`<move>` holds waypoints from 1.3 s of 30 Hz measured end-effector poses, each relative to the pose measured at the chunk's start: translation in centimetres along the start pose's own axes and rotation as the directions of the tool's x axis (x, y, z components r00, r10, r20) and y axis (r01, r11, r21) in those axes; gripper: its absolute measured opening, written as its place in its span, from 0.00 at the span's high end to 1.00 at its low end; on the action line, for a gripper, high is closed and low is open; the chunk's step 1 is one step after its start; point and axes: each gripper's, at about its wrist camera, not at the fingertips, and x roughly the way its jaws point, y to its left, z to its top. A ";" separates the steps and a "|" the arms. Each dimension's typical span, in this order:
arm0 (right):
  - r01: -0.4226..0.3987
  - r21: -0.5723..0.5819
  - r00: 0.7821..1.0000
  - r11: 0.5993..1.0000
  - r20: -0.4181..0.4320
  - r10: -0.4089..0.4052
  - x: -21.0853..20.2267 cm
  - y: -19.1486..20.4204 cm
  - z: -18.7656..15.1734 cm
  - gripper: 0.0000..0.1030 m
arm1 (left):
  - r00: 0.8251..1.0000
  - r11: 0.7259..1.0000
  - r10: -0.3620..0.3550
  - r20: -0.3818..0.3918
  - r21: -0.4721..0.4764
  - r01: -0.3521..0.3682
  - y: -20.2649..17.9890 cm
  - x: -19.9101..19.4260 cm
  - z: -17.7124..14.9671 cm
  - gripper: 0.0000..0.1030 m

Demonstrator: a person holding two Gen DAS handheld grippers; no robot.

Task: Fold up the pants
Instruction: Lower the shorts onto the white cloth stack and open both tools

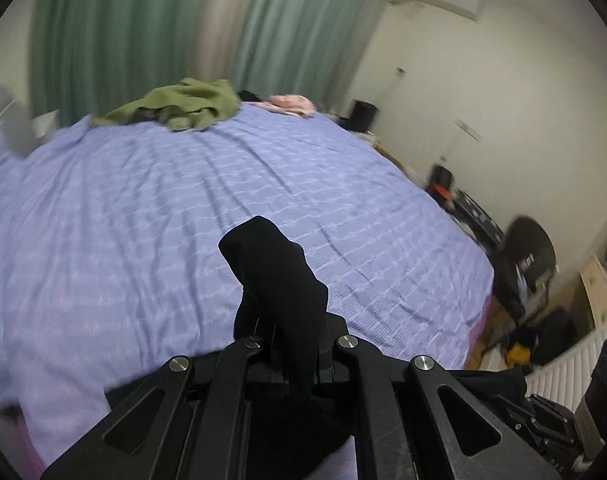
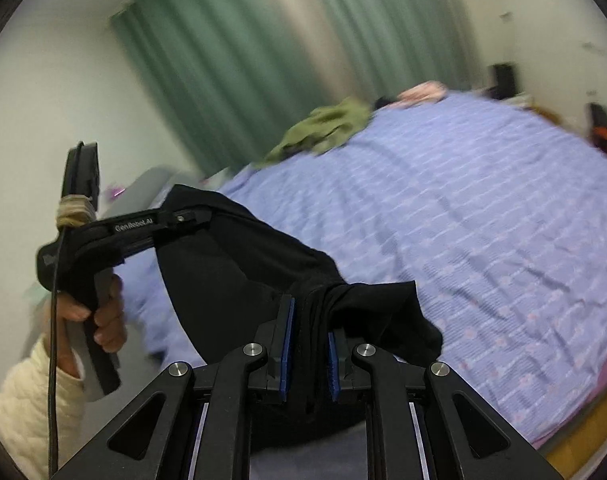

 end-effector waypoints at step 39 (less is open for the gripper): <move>0.277 0.285 0.755 0.918 -0.655 -0.024 18.3 3.9 -17.7 0.66 | 0.801 0.843 0.536 -0.268 0.110 -0.527 17.5 7.8 -12.9 0.36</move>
